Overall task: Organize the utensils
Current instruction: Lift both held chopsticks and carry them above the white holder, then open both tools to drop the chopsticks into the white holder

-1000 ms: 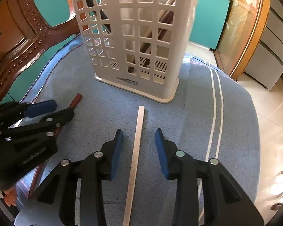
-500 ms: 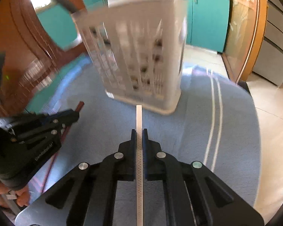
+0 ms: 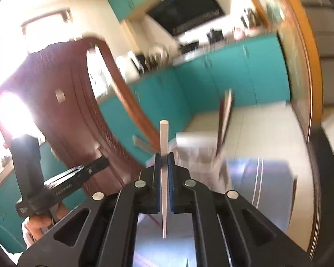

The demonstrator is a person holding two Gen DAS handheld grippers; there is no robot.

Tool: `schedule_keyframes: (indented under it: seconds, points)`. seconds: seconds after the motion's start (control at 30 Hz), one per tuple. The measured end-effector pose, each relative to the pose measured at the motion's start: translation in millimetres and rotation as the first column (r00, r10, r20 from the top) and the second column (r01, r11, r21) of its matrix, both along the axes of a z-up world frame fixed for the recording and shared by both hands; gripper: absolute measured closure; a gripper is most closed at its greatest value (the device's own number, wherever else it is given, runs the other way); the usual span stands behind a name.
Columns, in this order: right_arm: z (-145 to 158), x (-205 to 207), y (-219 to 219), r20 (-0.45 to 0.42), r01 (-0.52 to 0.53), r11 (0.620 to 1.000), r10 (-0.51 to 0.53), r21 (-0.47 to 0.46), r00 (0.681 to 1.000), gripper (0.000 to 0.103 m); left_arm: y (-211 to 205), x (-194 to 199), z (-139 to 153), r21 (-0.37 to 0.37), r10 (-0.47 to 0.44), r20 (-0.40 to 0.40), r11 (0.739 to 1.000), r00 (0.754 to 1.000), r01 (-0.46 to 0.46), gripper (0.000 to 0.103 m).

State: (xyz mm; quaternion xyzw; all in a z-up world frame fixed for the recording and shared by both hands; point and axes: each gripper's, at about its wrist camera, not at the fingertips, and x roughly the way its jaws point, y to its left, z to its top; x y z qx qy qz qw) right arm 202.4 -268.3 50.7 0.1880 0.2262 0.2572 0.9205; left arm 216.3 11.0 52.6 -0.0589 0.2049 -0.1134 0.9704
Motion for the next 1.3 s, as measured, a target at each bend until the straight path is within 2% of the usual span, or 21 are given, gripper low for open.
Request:
schedule_keyframes:
  seconds: [0.13,0.27,0.37,0.47,0.53,0.67,0.77,0.87,1.07,1.17,1.2,1.23,1.27,1.3]
  points:
    - [45.6,3.1,-11.0,0.164,0.088,0.995,-0.094,0.045,0.982,0.096,15.3,2.0,29.6,-0.037,0.037,0.088,0.999,0.995,-0.034,0.096]
    - [67.2,7.5,-12.8,0.291,0.218,0.975,-0.219,0.038,0.931,0.096,31.8,2.3,47.5,-0.121,0.076,0.142,0.991,0.987,-0.059,0.096]
    - [59.7,23.2,-6.2,0.307,0.283,0.959,-0.261,-0.028,0.915,0.096,39.3,10.8,53.7,-0.179,0.094,0.186,0.982,0.978,-0.060,0.096]
    - [35.4,44.4,3.9,0.269,0.293,0.951,-0.258,-0.099,0.928,0.096,38.3,18.3,58.4,-0.221,0.120,0.245,0.973,0.962,-0.065,0.096]
    - [19.9,58.0,12.1,0.238,0.285,0.948,-0.248,-0.138,0.939,0.096,34.5,25.8,56.5,-0.229,0.133,0.257,0.971,0.957,-0.073,0.096]
    - [-3.6,67.6,27.4,0.216,0.267,0.943,-0.224,-0.199,0.950,0.096,20.2,61.8,33.0,-0.229,0.135,0.194,0.969,0.972,-0.088,0.096]
    - [-13.2,72.4,38.1,0.228,0.264,0.938,-0.213,-0.223,0.950,0.096,5.1,88.8,10.6,-0.184,0.132,0.136,0.977,0.982,-0.106,0.096]
    - [-25.9,73.8,43.8,0.238,0.233,0.952,-0.184,-0.198,0.954,0.096,-8.7,112.1,-13.4,-0.134,0.124,0.064,0.984,0.990,-0.114,0.096]
    - [-39.3,65.1,47.4,0.254,0.212,0.955,-0.158,-0.205,0.954,0.096,-19.4,131.8,-45.6,-0.101,0.111,-0.022,0.989,0.994,-0.112,0.096]
    - [-43.0,63.4,45.2,0.246,0.218,0.953,-0.164,-0.211,0.955,0.096,-26.5,133.6,-48.0,-0.075,0.113,-0.018,0.991,0.993,-0.114,0.096]
    - [-41.6,63.0,42.2,0.241,0.225,0.953,-0.174,-0.205,0.955,0.095,-28.2,132.6,-47.6,-0.071,0.106,-0.015,0.992,0.994,-0.107,0.089]
    - [-41.0,61.9,39.3,0.240,0.234,0.952,-0.185,-0.196,0.953,0.090,-30.4,129.9,-45.8,-0.066,0.092,-0.008,0.994,0.996,-0.092,0.085]
    - [-39.6,60.6,35.7,0.238,0.240,0.953,-0.194,-0.185,0.952,0.085,-31.8,129.0,-44.5,-0.061,0.089,0.000,0.994,0.996,-0.089,0.075]
    - [-37.7,60.0,33.5,0.238,0.242,0.954,-0.197,-0.177,0.951,0.072,-32.3,124.8,-42.8,-0.051,0.093,0.013,0.994,0.996,-0.092,0.067]
